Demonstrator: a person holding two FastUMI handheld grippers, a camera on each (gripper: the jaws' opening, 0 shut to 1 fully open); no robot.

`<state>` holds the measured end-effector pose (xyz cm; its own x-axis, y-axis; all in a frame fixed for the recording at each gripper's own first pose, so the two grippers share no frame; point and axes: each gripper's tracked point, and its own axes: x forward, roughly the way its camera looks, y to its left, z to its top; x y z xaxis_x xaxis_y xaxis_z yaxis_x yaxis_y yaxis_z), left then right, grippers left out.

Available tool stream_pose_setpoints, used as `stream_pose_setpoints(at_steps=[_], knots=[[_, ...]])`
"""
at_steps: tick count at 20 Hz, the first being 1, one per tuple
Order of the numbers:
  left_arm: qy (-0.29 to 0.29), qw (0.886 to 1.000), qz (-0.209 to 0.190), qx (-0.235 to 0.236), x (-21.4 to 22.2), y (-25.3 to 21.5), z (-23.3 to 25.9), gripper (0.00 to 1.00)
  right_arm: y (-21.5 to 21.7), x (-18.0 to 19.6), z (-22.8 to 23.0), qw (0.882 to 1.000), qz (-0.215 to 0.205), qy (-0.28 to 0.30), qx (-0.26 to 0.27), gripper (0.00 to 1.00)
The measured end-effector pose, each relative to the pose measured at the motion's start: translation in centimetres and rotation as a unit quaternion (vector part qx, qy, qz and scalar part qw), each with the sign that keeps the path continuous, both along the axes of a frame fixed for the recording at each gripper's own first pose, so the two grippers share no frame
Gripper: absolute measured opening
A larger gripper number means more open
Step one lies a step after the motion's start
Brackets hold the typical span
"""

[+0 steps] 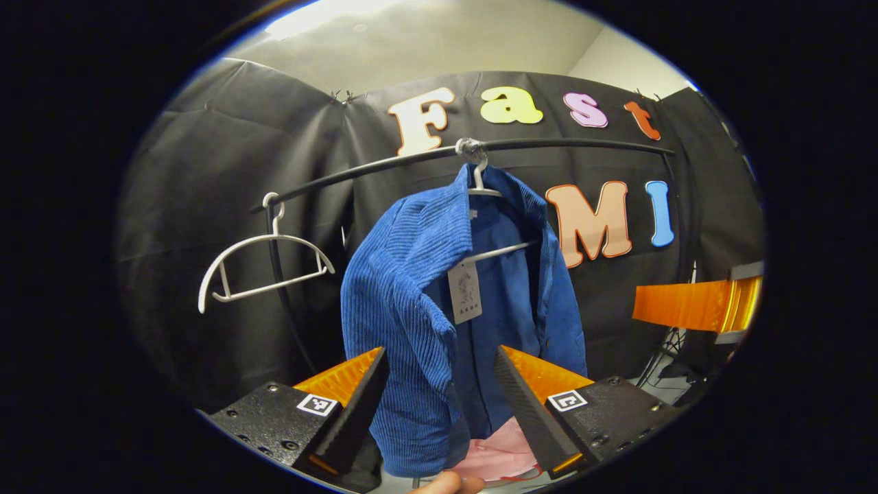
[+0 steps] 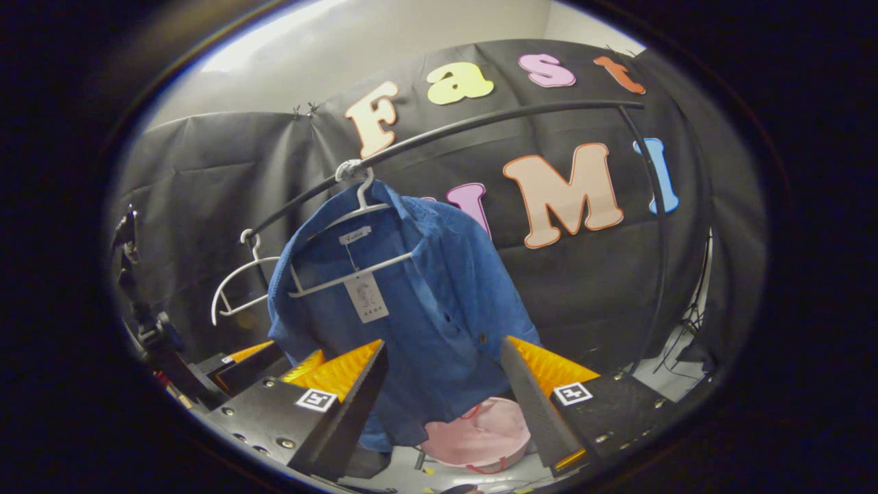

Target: Grasp the clothes on the hanger with both hands and then place them into the laundry hamper below.

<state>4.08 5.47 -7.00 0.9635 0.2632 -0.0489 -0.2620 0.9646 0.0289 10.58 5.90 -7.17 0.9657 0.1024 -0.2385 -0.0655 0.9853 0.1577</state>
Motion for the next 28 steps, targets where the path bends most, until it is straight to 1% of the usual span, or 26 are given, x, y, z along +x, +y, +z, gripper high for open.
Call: stream_pose_setpoints(at_steps=[1, 2, 3, 4, 5, 8, 9, 10, 11, 12, 13, 14, 15, 19, 20, 21, 22, 23, 24, 26, 28], knots=[[-0.001, 1.000, 0.004, 0.000, 0.5, 0.3, 0.0, 0.99, 0.0, 0.9, 0.2, 1.000, -0.003, -0.001, -0.001, 0.99], [-0.003, 1.000, 0.008, 0.003, 1.0, 0.6, -0.1, 0.95, 0.1, 1.9, 0.2, 1.000, -0.003, 0.000, -0.004, 0.99], [-0.005, 1.000, 0.014, 0.009, 1.6, 1.1, 0.0, 0.95, 0.1, 2.8, 0.2, 1.000, -0.004, 0.003, -0.007, 0.96], [-0.005, 1.000, 0.021, 0.015, 2.1, 1.5, -0.1, 0.96, 0.1, 3.6, 0.0, 1.000, -0.006, 0.007, -0.006, 1.00], [-0.007, 1.000, 0.022, 0.020, 2.6, 1.7, -0.1, 0.95, 0.1, 4.5, -0.2, 1.000, -0.006, 0.009, -0.003, 0.99], [0.001, 1.000, 0.015, 0.021, 3.4, 1.7, -0.7, 0.94, 0.8, 7.5, -0.6, 1.000, -0.001, 0.013, 0.006, 0.99], [0.002, 1.000, 0.012, 0.020, 3.6, 1.8, -0.8, 0.96, 1.1, 8.8, -1.1, 1.000, 0.001, 0.015, 0.005, 0.99], [-0.001, 1.000, 0.007, 0.023, 3.8, 1.8, -0.6, 0.93, 1.4, 9.8, -1.4, 1.000, 0.004, 0.015, 0.002, 0.99], [-0.005, 1.000, 0.004, 0.026, 4.0, 2.0, -0.3, 0.96, 1.6, 10.8, -1.6, 1.000, 0.007, 0.015, -0.003, 0.99], [-0.008, 1.000, 0.000, 0.026, 4.2, 2.1, -0.1, 0.92, 1.9, 11.8, -1.8, 1.000, 0.009, 0.014, -0.007, 0.99], [-0.009, 1.000, -0.002, 0.020, 4.3, 2.2, -0.1, 0.90, 2.1, 12.8, -1.7, 1.000, 0.011, 0.011, -0.009, 1.00], [-0.009, 1.000, -0.005, 0.013, 4.5, 2.3, 0.0, 0.93, 2.2, 13.7, -1.7, 1.000, 0.012, 0.008, -0.010, 0.99], [-0.009, 1.000, -0.007, 0.010, 4.6, 2.4, -0.1, 0.89, 2.3, 14.8, -1.5, 1.000, 0.010, 0.006, -0.006, 0.99], [-0.003, 1.000, -0.014, 0.011, 5.2, 2.7, 0.0, 0.85, 2.1, 18.3, -1.6, 1.000, 0.005, 0.009, 0.007, 0.98], [-0.003, 1.000, -0.017, 0.012, 5.3, 2.6, 0.1, 0.83, 2.1, 19.1, -1.7, 1.000, 0.004, 0.011, 0.011, 0.98], [-0.005, 1.000, -0.017, 0.010, 5.3, 2.8, 0.2, 0.75, 2.0, 19.8, -1.9, 1.000, 0.000, 0.016, 0.014, 0.98], [-0.002, 1.000, -0.016, 0.009, 5.3, 2.9, 0.1, 0.75, 2.2, 20.5, -2.0, 1.000, 0.002, 0.018, 0.017, 0.98], [0.002, 1.000, -0.017, 0.008, 5.3, 3.2, -0.1, 0.70, 2.2, 21.4, -2.0, 1.000, -0.001, 0.018, 0.018, 0.92], [0.001, 1.000, -0.013, 0.007, 5.3, 3.7, -0.1, 0.65, 2.0, 21.9, -2.1, 1.000, -0.007, 0.020, 0.013, 0.80], [0.007, 1.000, -0.004, 0.008, 5.2, 4.5, -0.2, 0.42, 2.7, 22.2, -2.0, 0.999, 0.007, 0.025, 0.020, 0.55], [0.007, 1.000, -0.018, -0.003, 5.2, 3.8, -0.3, 0.19, 1.2, 21.9, -1.4, 1.000, -0.024, 0.012, 0.015, 0.30]])
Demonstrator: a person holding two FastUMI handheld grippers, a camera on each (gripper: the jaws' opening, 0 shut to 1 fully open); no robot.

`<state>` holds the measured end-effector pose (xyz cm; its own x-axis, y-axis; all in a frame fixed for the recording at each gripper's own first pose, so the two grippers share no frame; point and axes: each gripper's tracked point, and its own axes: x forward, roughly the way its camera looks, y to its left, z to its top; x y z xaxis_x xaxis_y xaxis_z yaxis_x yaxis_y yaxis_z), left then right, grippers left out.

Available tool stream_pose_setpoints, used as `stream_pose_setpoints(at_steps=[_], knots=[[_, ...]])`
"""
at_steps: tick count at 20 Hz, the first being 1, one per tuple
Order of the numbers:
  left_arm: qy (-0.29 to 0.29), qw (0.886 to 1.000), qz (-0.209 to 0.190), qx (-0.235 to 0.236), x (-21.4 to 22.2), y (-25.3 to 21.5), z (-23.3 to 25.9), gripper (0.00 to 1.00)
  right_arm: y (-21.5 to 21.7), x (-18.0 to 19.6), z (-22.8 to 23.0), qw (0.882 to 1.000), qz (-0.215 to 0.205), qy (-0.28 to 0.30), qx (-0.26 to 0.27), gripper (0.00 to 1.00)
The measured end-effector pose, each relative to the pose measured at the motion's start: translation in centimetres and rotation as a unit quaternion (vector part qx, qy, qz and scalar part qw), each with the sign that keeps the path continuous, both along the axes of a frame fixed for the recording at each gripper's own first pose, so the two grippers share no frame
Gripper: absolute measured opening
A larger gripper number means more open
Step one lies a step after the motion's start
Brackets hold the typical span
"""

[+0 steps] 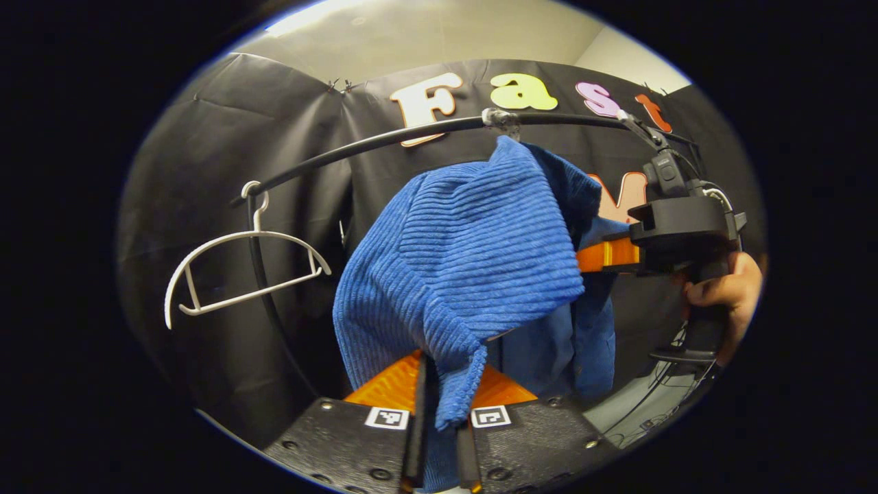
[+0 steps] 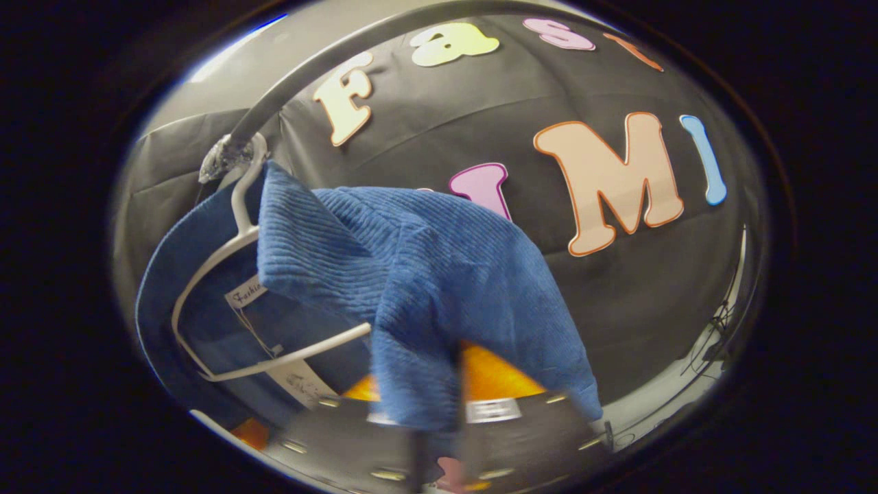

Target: Grasp the clothes on the hanger with both hands and then place them into the laundry hamper below.

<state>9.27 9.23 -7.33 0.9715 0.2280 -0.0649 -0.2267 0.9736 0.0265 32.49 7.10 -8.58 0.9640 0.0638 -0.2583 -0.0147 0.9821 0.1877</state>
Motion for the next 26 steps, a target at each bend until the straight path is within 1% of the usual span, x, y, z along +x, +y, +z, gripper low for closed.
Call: stream_pose_setpoints(at_steps=[1, 2, 3, 5, 6, 7, 10, 11, 12, 14, 15, 16, 17, 18, 20, 21, 23, 25, 26], knots=[[0.002, 1.000, -0.012, -0.007, -0.2, -0.1, 0.1, 0.13, 0.5, 0.3, 0.1, 1.000, 0.017, -0.010, 0.008, 0.17], [0.021, 0.999, -0.032, -0.009, -0.9, -0.7, -0.3, 0.08, 0.8, -1.5, 1.0, 1.000, 0.019, -0.011, 0.006, 0.05], [0.014, 0.998, -0.053, -0.011, -1.2, -1.6, 0.1, 0.06, 0.6, -2.3, 1.4, 1.000, 0.021, -0.013, 0.002, 0.05], [0.007, 0.998, -0.058, 0.004, -2.2, -1.5, 1.0, 0.07, 0.2, -3.4, 2.2, 1.000, 0.019, -0.015, -0.004, 0.05], [0.008, 0.998, -0.061, 0.010, -3.0, -1.5, 1.3, 0.05, 0.3, -4.4, 2.7, 1.000, 0.017, -0.018, 0.000, 0.05], [0.007, 0.998, -0.064, 0.005, -3.6, -1.8, 1.6, 0.02, 0.4, -5.2, 3.3, 1.000, 0.016, -0.021, 0.004, 0.05], [-0.004, 0.997, -0.077, -0.010, -6.0, -2.5, 3.8, 0.02, 0.0, -7.0, 5.0, 0.999, 0.007, -0.034, 0.003, 0.05], [-0.008, 0.997, -0.081, -0.012, -6.9, -2.4, 4.5, 0.02, -0.3, -7.4, 5.4, 0.999, 0.002, -0.036, -0.001, 0.05], [-0.015, 0.996, -0.085, -0.018, -7.7, -2.3, 5.5, 0.00, -0.5, -8.0, 5.5, 0.999, -0.001, -0.039, -0.007, 0.05], [-0.020, 0.995, -0.089, -0.029, -9.2, -1.7, 6.9, 0.00, -0.6, -8.5, 6.0, 0.999, -0.005, -0.043, -0.022, 0.05], [-0.022, 0.995, -0.089, -0.033, -9.9, -1.1, 7.5, 0.02, -1.0, -8.4, 6.5, 0.998, -0.008, -0.050, -0.027, 0.05], [-0.022, 0.995, -0.087, -0.037, -10.4, -0.4, 8.1, 0.00, -1.1, -8.5, 7.0, 0.998, -0.011, -0.057, -0.029, 0.05], [-0.022, 0.995, -0.087, -0.041, -10.9, 0.5, 8.5, 0.03, -1.4, -8.5, 7.3, 0.997, -0.017, -0.063, -0.030, 0.05], [-0.019, 0.995, -0.088, -0.041, -11.2, 1.3, 9.0, 0.03, -1.8, -8.3, 7.5, 0.997, -0.022, -0.067, -0.028, 0.05], [-0.018, 0.997, -0.077, -0.025, -11.1, 3.1, 9.3, 0.00, -2.7, -7.7, 8.3, 0.996, -0.035, -0.077, -0.025, 0.05], [-0.021, 0.997, -0.072, -0.012, -10.5, 3.8, 9.7, 0.03, -3.0, -7.2, 8.6, 0.996, -0.039, -0.081, -0.023, 0.05], [-0.019, 0.998, -0.063, 0.011, -9.6, 5.4, 10.2, 0.01, -3.6, -5.9, 9.1, 0.995, -0.047, -0.086, -0.020, 0.05], [-0.007, 0.998, -0.067, -0.008, -7.9, 6.5, 10.2, 0.01, -4.4, -4.3, 9.5, 0.994, -0.058, -0.089, -0.019, 0.05], [0.000, 0.998, -0.061, -0.013, -6.6, 7.5, 10.2, 0.01, -4.9, -3.4, 9.7, 0.993, -0.066, -0.094, -0.020, 0.05]])
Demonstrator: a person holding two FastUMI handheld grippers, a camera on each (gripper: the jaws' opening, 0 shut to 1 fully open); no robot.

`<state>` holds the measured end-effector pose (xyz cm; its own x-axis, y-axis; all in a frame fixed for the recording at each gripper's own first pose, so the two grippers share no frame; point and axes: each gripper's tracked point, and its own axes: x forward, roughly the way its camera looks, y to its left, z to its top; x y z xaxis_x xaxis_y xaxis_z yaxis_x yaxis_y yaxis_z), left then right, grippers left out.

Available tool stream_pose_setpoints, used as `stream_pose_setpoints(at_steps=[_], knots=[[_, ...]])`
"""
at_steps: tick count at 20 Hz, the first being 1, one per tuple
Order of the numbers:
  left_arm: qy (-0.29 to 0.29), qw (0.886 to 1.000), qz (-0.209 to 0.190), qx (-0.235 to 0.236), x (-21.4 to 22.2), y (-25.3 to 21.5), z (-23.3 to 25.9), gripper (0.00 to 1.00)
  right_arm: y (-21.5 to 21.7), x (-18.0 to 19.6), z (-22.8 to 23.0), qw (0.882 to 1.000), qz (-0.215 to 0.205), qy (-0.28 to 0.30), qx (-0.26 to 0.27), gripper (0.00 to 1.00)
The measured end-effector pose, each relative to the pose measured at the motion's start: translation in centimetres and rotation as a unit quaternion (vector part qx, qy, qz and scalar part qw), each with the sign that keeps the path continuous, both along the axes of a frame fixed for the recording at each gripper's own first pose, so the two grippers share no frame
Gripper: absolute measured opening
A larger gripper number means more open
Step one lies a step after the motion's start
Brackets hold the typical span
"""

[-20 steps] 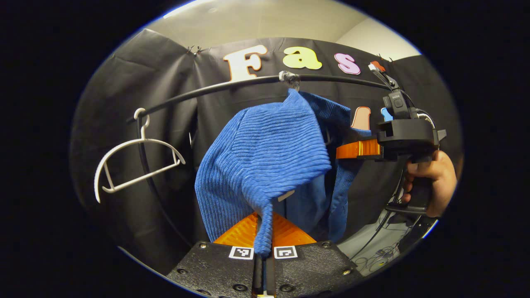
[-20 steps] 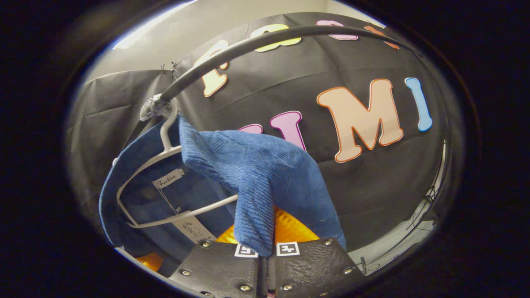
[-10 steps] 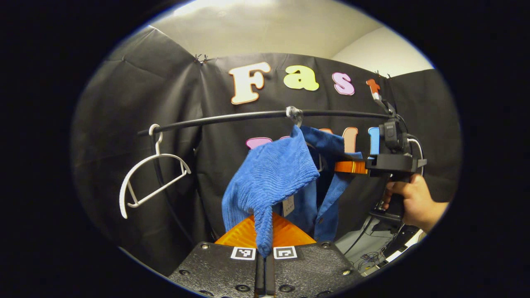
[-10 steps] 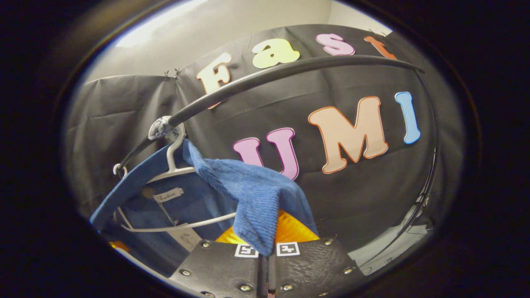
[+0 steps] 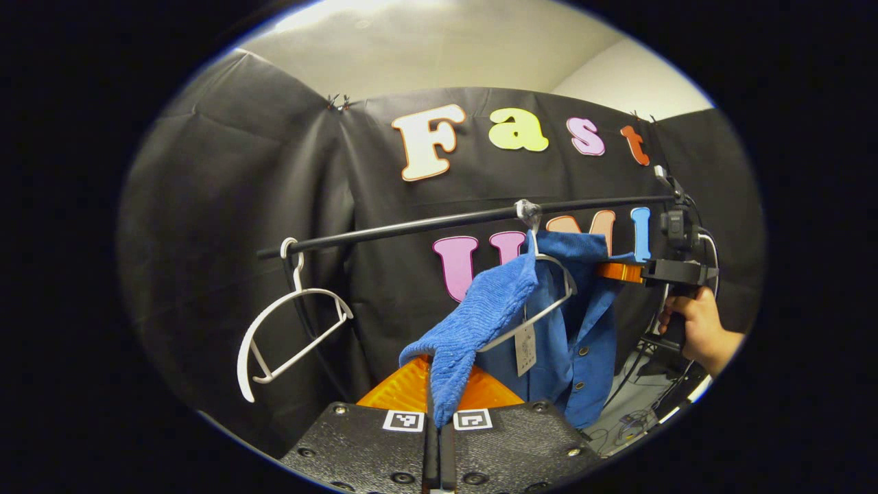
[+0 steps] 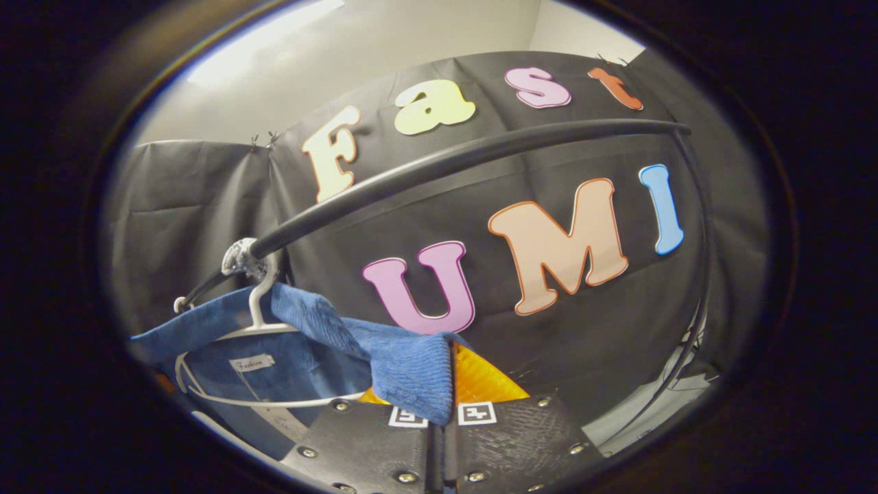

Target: Grasp the clothes on the hanger with both hands and then place them into the laundry hamper below.

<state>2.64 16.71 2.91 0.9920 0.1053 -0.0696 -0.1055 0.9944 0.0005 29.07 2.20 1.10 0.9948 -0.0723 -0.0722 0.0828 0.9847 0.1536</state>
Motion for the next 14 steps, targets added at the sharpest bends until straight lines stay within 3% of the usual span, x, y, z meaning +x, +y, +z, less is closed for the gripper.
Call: stream_pose_setpoints(at_steps=[5, 10, 14], knots=[[0.005, 1.000, 0.025, 0.011, 4.3, 4.5, -0.1, 0.03, -2.3, 3.8, 0.4, 0.999, -0.041, -0.029, -0.011, 0.05], [-0.005, 1.000, -0.002, 0.003, 8.4, 4.2, -0.4, 0.00, -3.9, 6.8, -1.0, 0.998, -0.054, -0.020, -0.022, 0.05], [0.004, 0.999, -0.016, -0.038, 11.3, 4.6, -2.7, 0.01, -4.9, 8.7, -3.0, 0.998, -0.063, -0.002, -0.023, 0.05]])
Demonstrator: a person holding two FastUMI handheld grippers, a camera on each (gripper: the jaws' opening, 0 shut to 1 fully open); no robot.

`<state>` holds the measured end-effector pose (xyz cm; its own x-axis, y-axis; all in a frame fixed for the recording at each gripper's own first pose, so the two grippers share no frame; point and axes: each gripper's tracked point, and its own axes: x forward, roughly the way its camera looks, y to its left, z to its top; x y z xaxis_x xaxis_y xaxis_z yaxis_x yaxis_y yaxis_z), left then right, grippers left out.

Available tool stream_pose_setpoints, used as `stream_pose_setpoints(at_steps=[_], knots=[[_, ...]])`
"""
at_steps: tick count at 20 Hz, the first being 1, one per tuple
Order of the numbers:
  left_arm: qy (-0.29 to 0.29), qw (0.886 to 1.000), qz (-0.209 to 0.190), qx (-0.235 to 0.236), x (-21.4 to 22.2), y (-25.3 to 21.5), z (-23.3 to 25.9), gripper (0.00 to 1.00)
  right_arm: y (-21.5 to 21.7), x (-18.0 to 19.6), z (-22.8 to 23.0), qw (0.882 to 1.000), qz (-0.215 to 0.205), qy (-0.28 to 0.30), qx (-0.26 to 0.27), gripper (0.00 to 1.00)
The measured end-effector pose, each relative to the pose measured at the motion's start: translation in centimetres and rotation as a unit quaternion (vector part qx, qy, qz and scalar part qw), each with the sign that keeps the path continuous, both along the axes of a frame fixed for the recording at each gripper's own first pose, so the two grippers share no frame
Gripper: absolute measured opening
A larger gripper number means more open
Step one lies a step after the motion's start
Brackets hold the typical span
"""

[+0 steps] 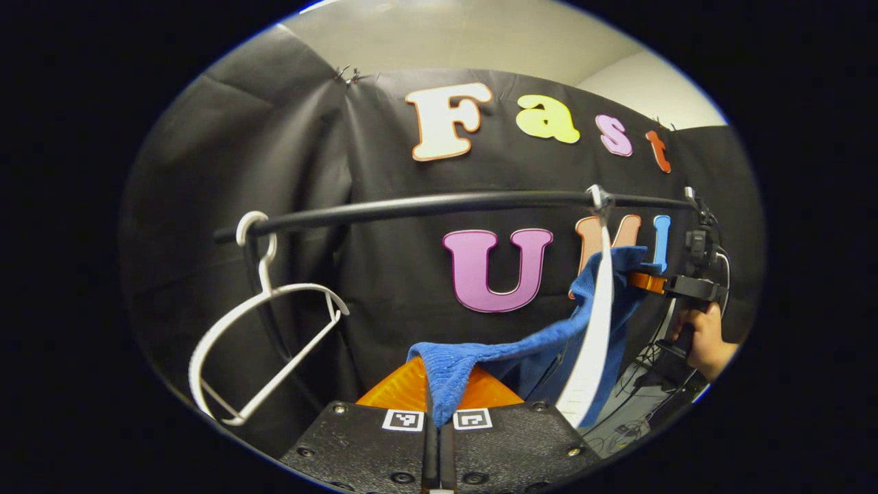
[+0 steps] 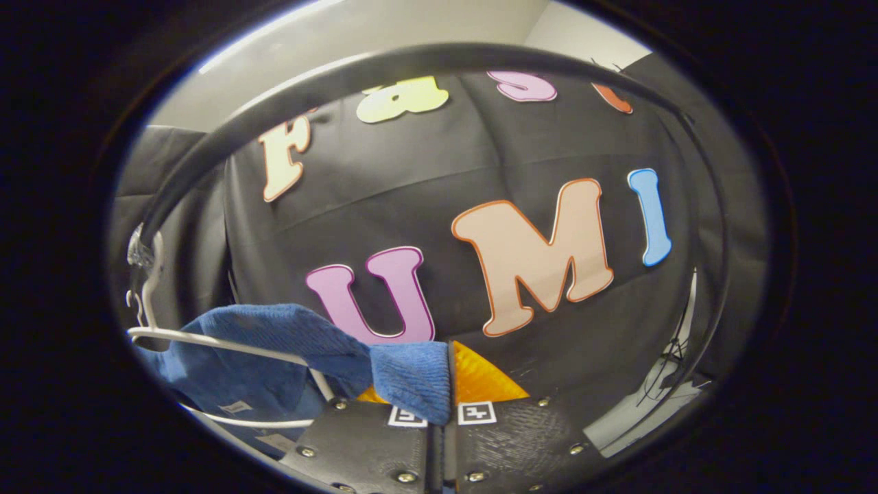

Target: Grasp the clothes on the hanger with both hands and then place them into the laundry hamper below.

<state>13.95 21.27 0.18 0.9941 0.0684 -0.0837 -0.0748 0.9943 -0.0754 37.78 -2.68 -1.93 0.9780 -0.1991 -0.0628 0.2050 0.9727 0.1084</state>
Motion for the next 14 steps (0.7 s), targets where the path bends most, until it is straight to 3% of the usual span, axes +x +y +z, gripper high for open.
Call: stream_pose_setpoints(at_steps=[7, 10, 14], knots=[[0.007, 0.999, -0.019, -0.026, 1.6, -1.3, -4.1, 0.02, -0.9, 1.4, -6.1, 0.999, -0.017, 0.050, 0.006, 0.05], [0.009, 1.000, -0.027, -0.002, 1.8, -2.2, -6.2, 0.01, -0.3, 0.4, -8.4, 0.997, -0.014, 0.069, 0.027, 0.05], [0.041, 0.998, -0.036, -0.032, 1.1, -3.7, -9.9, 0.01, 0.5, -1.4, -12.5, 0.992, -0.004, 0.121, 0.030, 0.05]])
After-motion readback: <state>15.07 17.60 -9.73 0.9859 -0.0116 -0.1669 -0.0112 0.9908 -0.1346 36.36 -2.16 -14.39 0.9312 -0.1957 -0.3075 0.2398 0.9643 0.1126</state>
